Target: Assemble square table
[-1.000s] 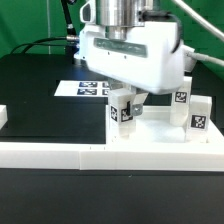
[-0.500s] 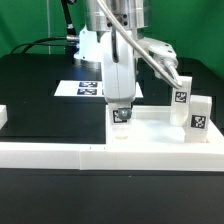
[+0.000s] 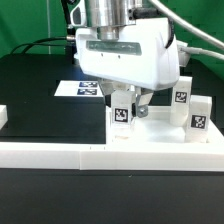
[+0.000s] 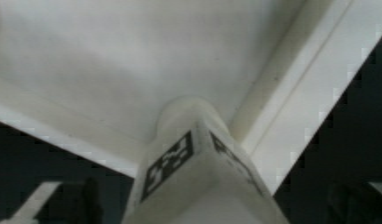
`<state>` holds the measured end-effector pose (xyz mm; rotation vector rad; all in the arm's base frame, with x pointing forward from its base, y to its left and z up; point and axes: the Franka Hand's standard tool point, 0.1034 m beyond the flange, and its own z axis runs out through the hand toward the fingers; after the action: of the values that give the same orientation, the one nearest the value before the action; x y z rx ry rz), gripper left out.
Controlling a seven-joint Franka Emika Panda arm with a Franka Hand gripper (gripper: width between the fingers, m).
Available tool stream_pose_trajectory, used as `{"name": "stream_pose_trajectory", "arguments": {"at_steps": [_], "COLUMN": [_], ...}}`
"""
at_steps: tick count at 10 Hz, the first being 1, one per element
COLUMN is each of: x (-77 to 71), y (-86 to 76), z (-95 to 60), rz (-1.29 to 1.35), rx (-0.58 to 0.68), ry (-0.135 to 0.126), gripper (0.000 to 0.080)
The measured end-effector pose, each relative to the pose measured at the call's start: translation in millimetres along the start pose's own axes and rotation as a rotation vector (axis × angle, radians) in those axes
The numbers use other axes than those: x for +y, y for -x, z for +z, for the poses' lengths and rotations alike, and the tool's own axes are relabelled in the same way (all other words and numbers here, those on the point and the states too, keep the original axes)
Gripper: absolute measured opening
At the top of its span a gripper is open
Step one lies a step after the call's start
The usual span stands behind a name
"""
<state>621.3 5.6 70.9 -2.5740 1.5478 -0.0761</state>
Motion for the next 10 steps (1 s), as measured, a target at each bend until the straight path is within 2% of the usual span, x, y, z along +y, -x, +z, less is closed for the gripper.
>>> {"name": "stream_pose_trajectory", "arguments": {"at_steps": [4,5,6,8,10], "x": [0.4,-5.0,-5.9,-4.7,-1.8], "y": [-1.3,8.7,16.3,12.0,8.0], "z": [-0.5,0.1,3.6,3.4,3.1], "rz": [-0.378,-0.697,-0.824,-0.748,-0.659], "rx": [0.008,-0.009,-0.041,-0.031,-0.024], "ry": [0.017,0.057,0.076,0.075,0.082], "gripper": [0.0649,0.0649,0.0649,0.062,0.0293]}}
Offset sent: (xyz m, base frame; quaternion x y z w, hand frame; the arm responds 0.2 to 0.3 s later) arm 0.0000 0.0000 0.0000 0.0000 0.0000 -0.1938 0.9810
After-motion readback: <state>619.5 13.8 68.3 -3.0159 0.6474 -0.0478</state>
